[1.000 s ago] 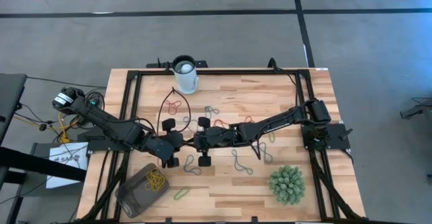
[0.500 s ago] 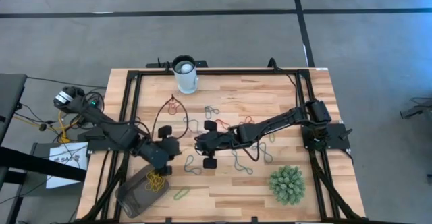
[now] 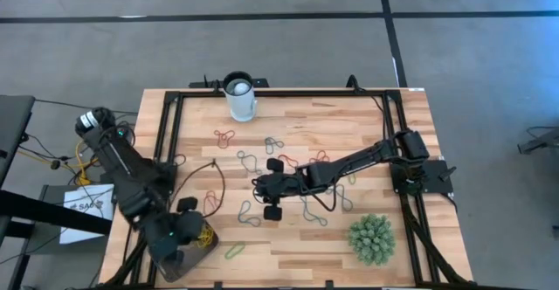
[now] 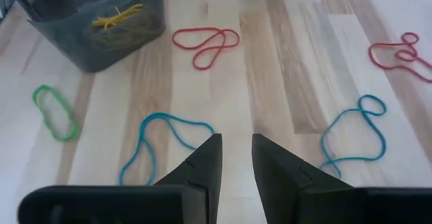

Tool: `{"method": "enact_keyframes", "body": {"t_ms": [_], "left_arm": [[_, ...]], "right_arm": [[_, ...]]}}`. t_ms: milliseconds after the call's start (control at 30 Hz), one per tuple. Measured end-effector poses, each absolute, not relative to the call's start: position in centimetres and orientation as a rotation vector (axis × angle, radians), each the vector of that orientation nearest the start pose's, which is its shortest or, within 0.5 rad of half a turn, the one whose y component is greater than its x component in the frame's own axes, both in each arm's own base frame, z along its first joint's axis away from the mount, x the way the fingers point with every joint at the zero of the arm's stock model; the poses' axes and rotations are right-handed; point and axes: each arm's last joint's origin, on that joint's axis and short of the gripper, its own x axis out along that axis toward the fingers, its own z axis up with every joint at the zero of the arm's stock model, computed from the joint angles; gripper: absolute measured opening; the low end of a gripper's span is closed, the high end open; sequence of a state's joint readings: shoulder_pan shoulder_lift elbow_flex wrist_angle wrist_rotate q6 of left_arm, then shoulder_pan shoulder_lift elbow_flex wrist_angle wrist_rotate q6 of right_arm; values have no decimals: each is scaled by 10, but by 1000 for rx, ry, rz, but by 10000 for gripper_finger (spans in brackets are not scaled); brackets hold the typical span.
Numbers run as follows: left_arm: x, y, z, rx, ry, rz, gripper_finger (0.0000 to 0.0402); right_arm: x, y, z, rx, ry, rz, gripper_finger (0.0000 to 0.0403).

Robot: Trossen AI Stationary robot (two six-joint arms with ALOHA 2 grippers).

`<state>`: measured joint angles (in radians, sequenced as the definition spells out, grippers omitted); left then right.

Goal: Pick and place items into bin
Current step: Put the yellow rubber band into the black bin

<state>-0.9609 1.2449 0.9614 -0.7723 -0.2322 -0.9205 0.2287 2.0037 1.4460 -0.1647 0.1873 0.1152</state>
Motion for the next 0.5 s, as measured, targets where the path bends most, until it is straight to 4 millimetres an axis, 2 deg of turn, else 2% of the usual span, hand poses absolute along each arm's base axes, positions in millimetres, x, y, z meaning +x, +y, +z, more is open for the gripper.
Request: {"method": "enact_keyframes", "body": {"t_ms": [167, 267, 400, 500], "left_arm": [[127, -192, 247, -210, 1024, -112, 0], [122, -188, 229, -203, 1057, -70, 0], [116, -181, 202, -276, 1134, -30, 0], [115, -179, 185, -325, 1130, -43, 0]], "right_arm": [[432, 95, 201, -30, 710, -3, 76], [432, 95, 201, -30, 710, -4, 76], [432, 94, 201, -29, 708, -4, 76], [432, 94, 201, -29, 708, -4, 76]]}}
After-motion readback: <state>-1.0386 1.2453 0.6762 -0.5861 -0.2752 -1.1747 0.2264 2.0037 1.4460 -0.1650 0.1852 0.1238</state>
